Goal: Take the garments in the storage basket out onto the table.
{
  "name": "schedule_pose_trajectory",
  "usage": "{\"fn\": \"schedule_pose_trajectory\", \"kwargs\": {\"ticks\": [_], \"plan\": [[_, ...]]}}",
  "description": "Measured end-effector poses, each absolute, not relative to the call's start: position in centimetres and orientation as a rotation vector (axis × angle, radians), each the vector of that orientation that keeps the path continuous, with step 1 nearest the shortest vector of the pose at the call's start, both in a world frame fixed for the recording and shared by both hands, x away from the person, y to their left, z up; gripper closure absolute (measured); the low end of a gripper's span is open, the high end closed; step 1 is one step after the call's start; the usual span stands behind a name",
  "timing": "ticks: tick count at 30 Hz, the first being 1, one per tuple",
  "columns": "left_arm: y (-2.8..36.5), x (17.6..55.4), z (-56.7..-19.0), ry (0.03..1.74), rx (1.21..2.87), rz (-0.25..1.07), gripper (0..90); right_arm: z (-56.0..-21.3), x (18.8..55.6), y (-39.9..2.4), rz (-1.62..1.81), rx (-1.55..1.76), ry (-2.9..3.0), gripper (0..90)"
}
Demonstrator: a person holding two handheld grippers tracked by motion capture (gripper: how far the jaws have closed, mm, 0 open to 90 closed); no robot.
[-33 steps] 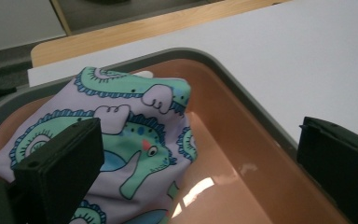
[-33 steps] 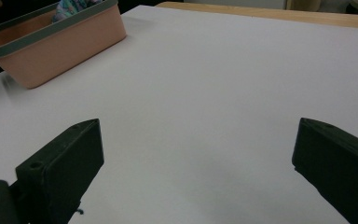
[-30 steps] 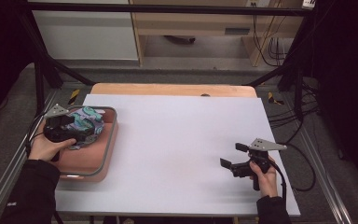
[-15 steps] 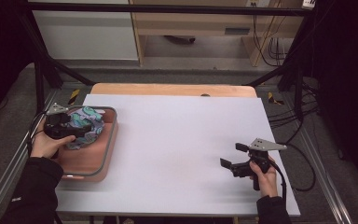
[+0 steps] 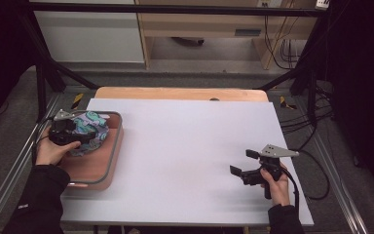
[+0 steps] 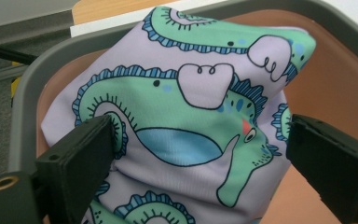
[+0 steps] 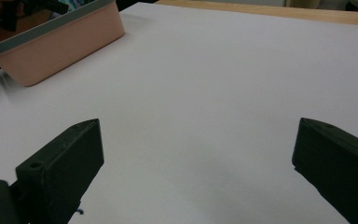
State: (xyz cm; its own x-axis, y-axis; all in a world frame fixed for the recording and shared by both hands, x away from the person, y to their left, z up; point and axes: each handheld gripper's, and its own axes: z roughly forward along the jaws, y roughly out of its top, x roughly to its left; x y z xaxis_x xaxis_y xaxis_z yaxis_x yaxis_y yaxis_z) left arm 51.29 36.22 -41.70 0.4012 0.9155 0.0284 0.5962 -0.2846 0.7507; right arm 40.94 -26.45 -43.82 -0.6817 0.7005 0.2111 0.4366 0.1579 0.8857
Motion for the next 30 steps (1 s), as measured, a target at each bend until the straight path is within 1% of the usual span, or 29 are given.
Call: {"fn": "schedule_pose_trajectory", "kwargs": {"ticks": [3,4,6,8,12,14,16,20,21,22,25,30], "plan": [[36.3,51.3,-41.9,1.293,1.997,0.625,14.4,-43.8,40.9,-26.5,1.535,1.104,2.184,2.5],[36.3,51.3,-42.0,1.294,1.993,0.631,14.4,-43.8,40.9,-26.5,1.535,1.104,2.184,2.5],[36.4,51.3,-42.5,1.295,2.001,0.642,19.6,-43.8,41.0,-26.5,1.534,1.104,2.186,2.4],[36.4,51.3,-42.7,1.302,1.992,0.639,23.9,-43.8,41.0,-26.4,1.532,1.105,2.186,2.4],[36.7,51.3,-43.0,1.328,1.975,0.615,28.4,-43.8,41.0,-26.5,1.532,1.107,2.185,2.4],[36.6,51.3,-43.1,1.329,1.994,0.629,32.5,-43.8,41.0,-26.5,1.532,1.107,2.184,2.4],[36.4,51.3,-43.2,1.342,2.006,0.617,36.6,-43.8,41.0,-26.5,1.532,1.108,2.183,2.4],[36.3,51.3,-43.3,1.360,2.013,0.610,49.2,-43.8,41.0,-26.5,1.533,1.107,2.184,2.4],[36.3,51.3,-43.3,1.364,2.015,0.603,49.2,-43.8,41.0,-26.4,1.535,1.108,2.182,2.4],[36.3,51.3,-43.3,1.364,2.023,0.594,55.3,-43.8,41.0,-26.5,1.533,1.109,2.181,2.4],[36.3,51.2,-43.3,1.364,2.037,0.577,64.1,-43.8,41.0,-26.5,1.534,1.109,2.181,2.4],[36.4,51.0,-43.0,1.362,2.043,0.545,71.7,-43.8,41.0,-26.5,1.532,1.108,2.186,2.4]]}}
